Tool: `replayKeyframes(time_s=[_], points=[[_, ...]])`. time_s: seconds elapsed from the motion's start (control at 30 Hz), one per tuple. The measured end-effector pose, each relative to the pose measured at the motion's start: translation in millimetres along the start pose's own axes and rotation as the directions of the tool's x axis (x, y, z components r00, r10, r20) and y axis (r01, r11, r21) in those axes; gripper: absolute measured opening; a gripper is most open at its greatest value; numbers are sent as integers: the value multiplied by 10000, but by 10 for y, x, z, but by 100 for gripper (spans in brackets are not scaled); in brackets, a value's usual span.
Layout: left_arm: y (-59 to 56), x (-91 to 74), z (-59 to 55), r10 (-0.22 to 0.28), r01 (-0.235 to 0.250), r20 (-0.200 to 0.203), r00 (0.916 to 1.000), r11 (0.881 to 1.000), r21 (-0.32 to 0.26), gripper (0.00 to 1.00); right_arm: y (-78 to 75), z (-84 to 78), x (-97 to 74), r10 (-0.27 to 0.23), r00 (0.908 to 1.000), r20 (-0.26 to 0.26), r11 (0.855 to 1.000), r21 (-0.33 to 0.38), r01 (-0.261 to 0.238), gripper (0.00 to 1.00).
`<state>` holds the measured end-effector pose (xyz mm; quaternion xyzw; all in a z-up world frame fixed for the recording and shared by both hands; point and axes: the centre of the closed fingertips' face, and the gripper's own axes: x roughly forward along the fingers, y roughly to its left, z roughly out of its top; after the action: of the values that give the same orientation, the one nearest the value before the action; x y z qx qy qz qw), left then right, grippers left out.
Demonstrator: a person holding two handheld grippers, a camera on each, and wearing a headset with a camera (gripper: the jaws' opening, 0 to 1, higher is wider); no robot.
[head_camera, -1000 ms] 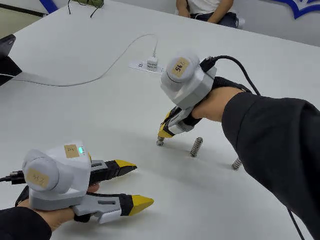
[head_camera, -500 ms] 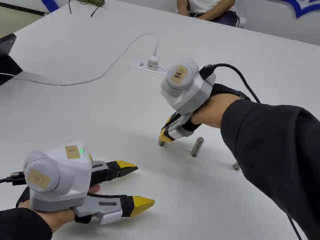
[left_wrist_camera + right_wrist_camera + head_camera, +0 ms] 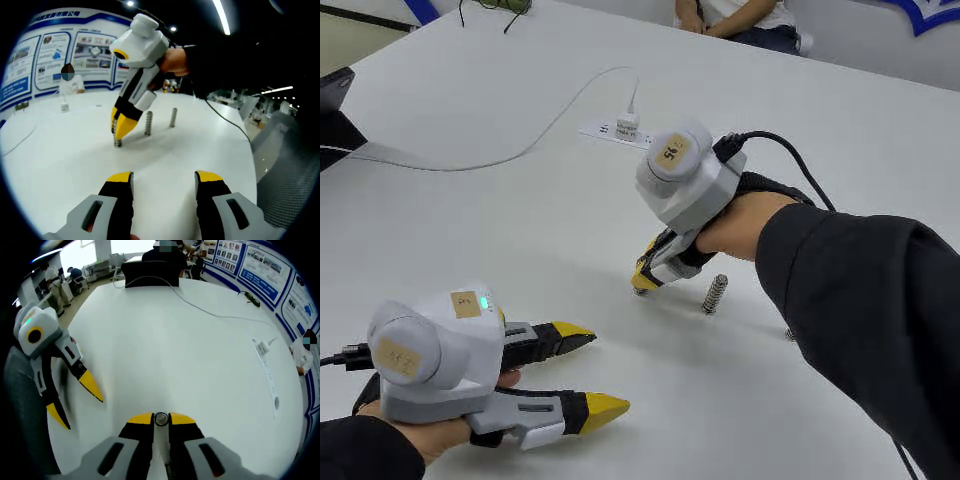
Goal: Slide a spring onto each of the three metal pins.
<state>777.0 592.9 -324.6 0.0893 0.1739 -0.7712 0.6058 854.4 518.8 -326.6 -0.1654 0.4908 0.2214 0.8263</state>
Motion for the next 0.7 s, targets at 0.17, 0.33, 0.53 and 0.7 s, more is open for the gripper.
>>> replayKeyframes(time_s=[0.17, 0.33, 0.53, 0.7], points=[[8, -6, 2, 32, -32, 11, 10000, 10000, -10, 50, 49, 15, 11, 192, 9998, -56, 9998, -19, -192, 12], [0, -3, 6, 17, -17, 23, 10000, 10000, -11, 50, 54, 27, 31, 190, 9998, -3, 9998, -66, -190, 13], [3, -5, 1, 28, -28, 17, 10000, 10000, -28, 50, 30, -13, 56, 141, 9999, -78, 9998, -103, -141, 13], [8, -5, 11, 41, -41, 43, 10000, 10000, -27, 50, 28, -22, 64, 121, 9999, -78, 9998, -147, -122, 14]])
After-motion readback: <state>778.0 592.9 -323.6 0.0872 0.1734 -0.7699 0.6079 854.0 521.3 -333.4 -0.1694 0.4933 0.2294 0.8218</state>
